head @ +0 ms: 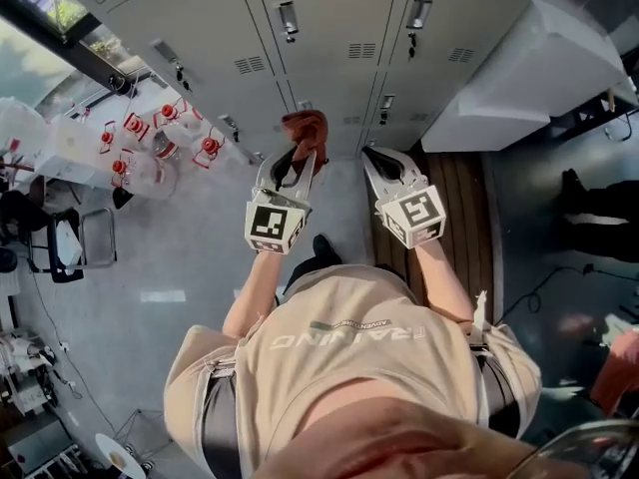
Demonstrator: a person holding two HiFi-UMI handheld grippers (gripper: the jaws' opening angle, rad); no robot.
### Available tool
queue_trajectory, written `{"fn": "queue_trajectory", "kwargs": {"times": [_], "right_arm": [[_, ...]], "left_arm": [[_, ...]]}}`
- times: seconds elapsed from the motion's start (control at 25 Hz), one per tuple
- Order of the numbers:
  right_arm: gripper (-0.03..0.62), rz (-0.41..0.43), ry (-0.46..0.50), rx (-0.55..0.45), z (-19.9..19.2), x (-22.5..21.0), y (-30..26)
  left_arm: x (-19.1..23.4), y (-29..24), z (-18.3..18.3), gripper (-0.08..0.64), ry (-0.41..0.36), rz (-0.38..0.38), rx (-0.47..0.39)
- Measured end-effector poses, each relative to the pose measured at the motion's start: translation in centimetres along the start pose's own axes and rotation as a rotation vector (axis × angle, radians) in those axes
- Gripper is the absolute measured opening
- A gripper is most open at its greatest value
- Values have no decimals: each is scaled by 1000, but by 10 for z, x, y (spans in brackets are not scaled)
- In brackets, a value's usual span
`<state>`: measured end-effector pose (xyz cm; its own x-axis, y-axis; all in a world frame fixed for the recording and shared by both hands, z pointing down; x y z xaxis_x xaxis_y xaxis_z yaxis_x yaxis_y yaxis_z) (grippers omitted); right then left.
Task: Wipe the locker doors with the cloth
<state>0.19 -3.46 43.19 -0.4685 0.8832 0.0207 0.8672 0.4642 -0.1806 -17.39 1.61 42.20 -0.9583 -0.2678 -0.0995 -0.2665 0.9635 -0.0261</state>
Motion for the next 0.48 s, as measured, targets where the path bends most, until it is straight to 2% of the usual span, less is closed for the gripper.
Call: {"fn": "queue_trajectory", "kwargs": {"times": [0.12,0.28,0.48], "right_arm": [[14,0,-5,1,11,-1,-23],[14,6,-6,20,13,-6,-50],[14,43,18,10,32,-34,-77]], "left_arm": [[25,-19,6,67,-53,-25,-13],[56,-46,20,67,-181,-5,-30],[76,-78,49,67,-342,23,-50]]}}
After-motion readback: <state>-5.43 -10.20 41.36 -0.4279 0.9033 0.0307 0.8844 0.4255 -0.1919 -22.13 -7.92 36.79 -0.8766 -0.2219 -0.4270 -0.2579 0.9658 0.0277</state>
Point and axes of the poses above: the fingertips, and each gripper's own axes: y backward along the fingers, x to its left, z out of its top, the point moved 7 cm from there along y, backward along the fingers, and after that the axes turned 4 degrees about z, right-handed, at the moved point
